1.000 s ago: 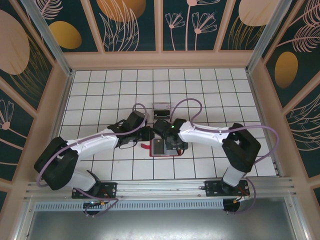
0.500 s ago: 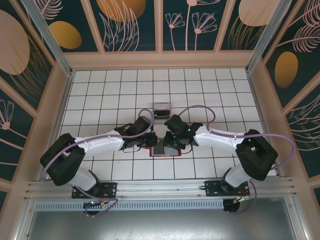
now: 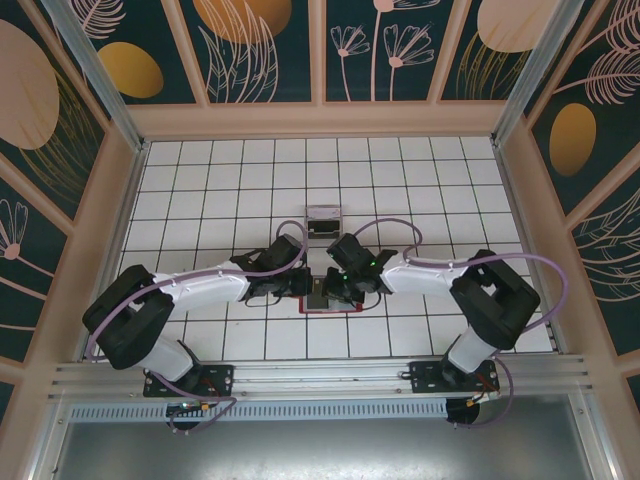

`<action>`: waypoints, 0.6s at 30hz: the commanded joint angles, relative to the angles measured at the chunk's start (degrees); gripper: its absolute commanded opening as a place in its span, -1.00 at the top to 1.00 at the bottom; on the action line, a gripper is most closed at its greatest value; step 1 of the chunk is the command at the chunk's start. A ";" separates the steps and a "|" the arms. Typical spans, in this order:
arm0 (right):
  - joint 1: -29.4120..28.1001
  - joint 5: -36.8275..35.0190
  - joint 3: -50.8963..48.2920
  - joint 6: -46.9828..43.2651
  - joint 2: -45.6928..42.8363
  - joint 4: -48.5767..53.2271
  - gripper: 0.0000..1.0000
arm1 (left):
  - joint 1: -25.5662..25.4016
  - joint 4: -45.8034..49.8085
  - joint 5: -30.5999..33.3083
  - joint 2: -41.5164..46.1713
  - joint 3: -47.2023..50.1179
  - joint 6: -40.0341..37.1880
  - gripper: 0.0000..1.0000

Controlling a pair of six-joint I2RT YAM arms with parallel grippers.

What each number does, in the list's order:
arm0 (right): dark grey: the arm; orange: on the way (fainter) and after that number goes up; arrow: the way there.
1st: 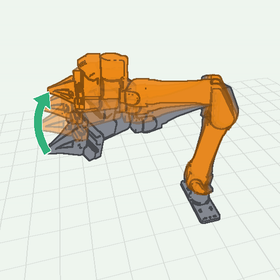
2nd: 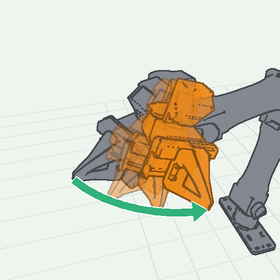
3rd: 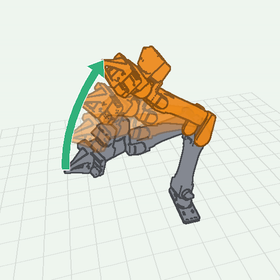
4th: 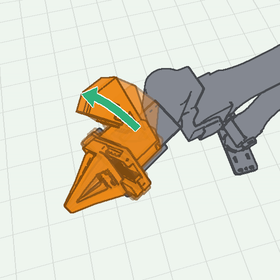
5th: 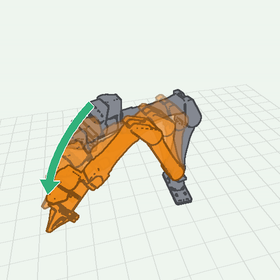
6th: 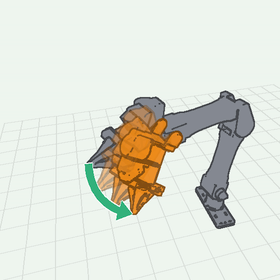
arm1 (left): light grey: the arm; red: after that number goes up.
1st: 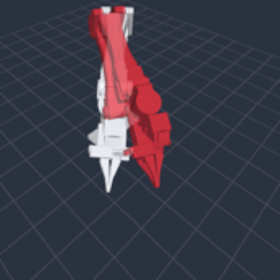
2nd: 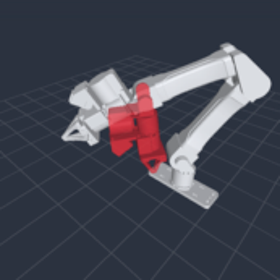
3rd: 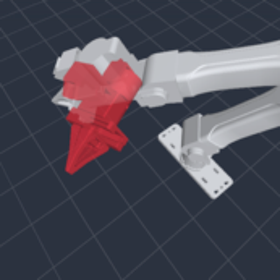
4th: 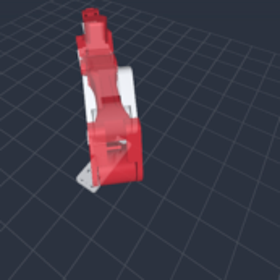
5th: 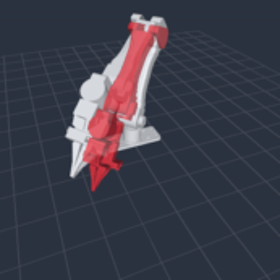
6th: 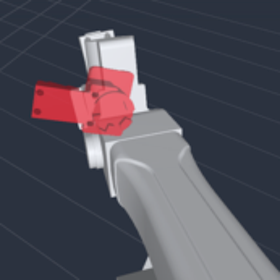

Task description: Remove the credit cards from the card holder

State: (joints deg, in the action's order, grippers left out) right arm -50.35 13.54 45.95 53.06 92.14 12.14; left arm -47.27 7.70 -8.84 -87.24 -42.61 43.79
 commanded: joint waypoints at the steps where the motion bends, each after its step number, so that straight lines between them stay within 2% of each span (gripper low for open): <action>1: 0.56 -3.15 -1.11 -0.57 1.34 2.18 0.69 | -0.20 0.73 -0.65 -0.83 0.42 0.51 0.78; 8: 0.43 -5.37 -1.08 -0.76 2.06 4.33 0.71 | -0.37 0.82 -1.26 -1.15 0.14 0.53 0.78; 18: 0.16 -4.94 1.04 -0.59 -1.32 5.17 0.59 | -1.07 2.81 0.44 -3.02 -1.53 0.11 0.76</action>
State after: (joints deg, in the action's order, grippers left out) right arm -50.24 11.51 46.04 52.88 92.60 13.69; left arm -47.97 8.25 -9.02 -89.41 -42.76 43.79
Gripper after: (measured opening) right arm 0.201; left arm 0.121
